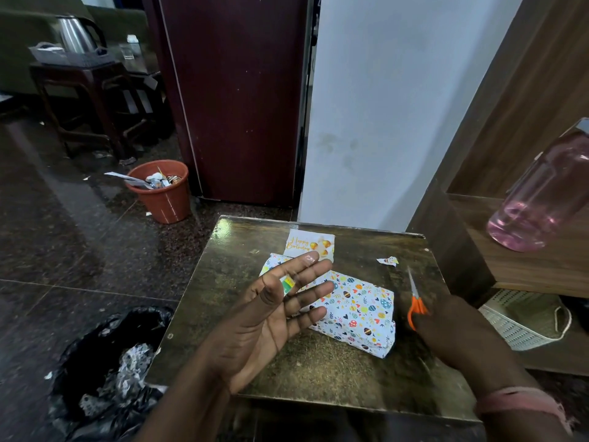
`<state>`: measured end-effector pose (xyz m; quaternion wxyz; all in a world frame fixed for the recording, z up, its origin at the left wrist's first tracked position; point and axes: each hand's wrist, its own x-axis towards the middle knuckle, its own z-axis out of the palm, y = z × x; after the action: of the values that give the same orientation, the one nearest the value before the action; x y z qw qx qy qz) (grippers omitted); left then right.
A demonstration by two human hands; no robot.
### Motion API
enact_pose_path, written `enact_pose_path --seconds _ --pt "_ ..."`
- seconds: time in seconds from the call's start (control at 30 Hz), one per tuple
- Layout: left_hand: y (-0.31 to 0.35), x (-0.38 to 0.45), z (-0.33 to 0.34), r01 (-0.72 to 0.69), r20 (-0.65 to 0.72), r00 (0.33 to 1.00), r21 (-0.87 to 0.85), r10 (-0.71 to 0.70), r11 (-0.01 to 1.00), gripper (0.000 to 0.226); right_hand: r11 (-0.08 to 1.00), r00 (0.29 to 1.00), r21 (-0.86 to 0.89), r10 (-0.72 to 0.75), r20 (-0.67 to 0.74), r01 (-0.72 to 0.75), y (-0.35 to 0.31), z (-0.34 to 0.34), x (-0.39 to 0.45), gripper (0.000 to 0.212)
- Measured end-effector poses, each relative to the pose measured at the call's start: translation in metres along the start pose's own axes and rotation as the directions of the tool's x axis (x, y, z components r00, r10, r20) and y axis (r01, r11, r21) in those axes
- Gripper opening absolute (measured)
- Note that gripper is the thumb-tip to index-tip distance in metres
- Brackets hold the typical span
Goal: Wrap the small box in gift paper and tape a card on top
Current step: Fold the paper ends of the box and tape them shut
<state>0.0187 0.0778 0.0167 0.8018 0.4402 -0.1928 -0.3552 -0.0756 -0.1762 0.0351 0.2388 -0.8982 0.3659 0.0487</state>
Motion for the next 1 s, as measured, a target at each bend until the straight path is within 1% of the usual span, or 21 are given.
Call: enact_pose_path --seconds 0.07,0.2,0.33,0.37,0.43,0.47,0.5,0.53,0.57,0.6,0.63,0.67,0.7,0.77,0.83,0.93,1.0 --pt "0.0 0.0 0.0 -0.003 0.005 1.0 0.003 0.003 1.0 0.107 0.999 1.0 -0.053 0.006 0.017 -0.005 -0.004 0.002 -0.003 0.026" --pt "-0.001 -0.001 -0.001 -0.008 0.003 1.0 -0.013 0.008 1.0 0.106 0.997 0.999 -0.074 0.033 0.025 -0.031 -0.015 0.001 -0.012 0.024" --pt "-0.001 -0.001 0.001 -0.007 0.006 1.0 -0.004 0.007 1.0 0.108 0.988 0.996 -0.146 0.057 0.071 -0.046 -0.019 0.0 -0.013 0.025" --pt "0.0 -0.001 0.001 -0.008 0.003 1.0 -0.005 0.008 1.0 0.108 0.984 0.997 -0.173 0.049 0.053 -0.039 -0.02 -0.002 -0.014 0.027" --pt "0.0 -0.001 0.001 -0.009 -0.006 1.0 -0.014 0.008 1.0 0.107 0.982 0.997 -0.186 -0.024 -0.072 0.01 -0.028 -0.008 -0.021 0.032" --pt "0.001 -0.001 0.002 -0.007 -0.006 1.0 -0.017 0.007 1.0 0.106 0.986 0.982 -0.155 -0.09 -0.163 0.065 -0.033 -0.011 -0.025 0.036" --pt "0.001 -0.002 0.002 -0.005 -0.006 1.0 -0.018 0.005 1.0 0.106 0.986 0.955 -0.088 -0.16 -0.249 0.142 -0.039 -0.013 -0.03 0.039" --pt "0.001 -0.002 0.002 -0.005 -0.001 1.0 -0.018 0.005 1.0 0.105 0.971 0.927 0.012 -0.223 -0.301 0.237 -0.046 -0.015 -0.035 0.042" --pt "0.001 -0.002 0.003 -0.004 0.003 1.0 -0.013 0.004 1.0 0.104 0.935 0.915 0.142 -0.271 -0.3 0.324 -0.055 -0.017 -0.041 0.043" --pt "0.0 -0.002 0.002 -0.011 0.007 1.0 -0.009 0.011 1.0 0.102 0.879 0.915 0.29 -0.311 -0.256 0.38 -0.063 -0.018 -0.047 0.041" --pt "-0.001 -0.002 0.002 -0.019 0.012 1.0 -0.009 0.019 1.0 0.101 0.814 0.922 0.434 -0.342 -0.181 0.387 -0.071 -0.017 -0.053 0.037" --pt "-0.002 -0.002 0.003 -0.026 0.011 1.0 -0.012 0.026 1.0 0.1 0.759 0.927 0.548 -0.363 -0.095 0.353 -0.078 -0.015 -0.059 0.031" --pt "-0.002 -0.002 0.003 -0.028 0.006 1.0 -0.016 0.028 0.999 0.099 0.719 0.924 0.622 -0.381 -0.02 0.31 -0.083 -0.012 -0.063 0.027" --pt "-0.002 -0.003 0.004 -0.032 0.011 0.999 -0.038 0.032 0.999 0.098 0.665 0.905 0.703 -0.42 0.073 0.252 -0.09 0.0 -0.067 0.021" --pt "0.0 -0.004 0.007 -0.029 -0.001 1.0 -0.049 0.029 0.998 0.098 0.606 0.889 0.767 -0.446 0.108 0.211 -0.092 0.01 -0.066 0.02" --pt "0.004 -0.005 0.013 -0.036 -0.023 0.999 -0.043 0.035 0.998 0.095 0.512 0.885 0.847 -0.449 0.119 0.146 -0.093 0.018 -0.064 0.018" --pt "0.007 -0.005 0.02 -0.016 -0.035 0.999 0.016 0.017 1.0 0.088 0.462 0.886 0.879 -0.449 0.115 0.12 -0.094 0.02 -0.063 0.014"
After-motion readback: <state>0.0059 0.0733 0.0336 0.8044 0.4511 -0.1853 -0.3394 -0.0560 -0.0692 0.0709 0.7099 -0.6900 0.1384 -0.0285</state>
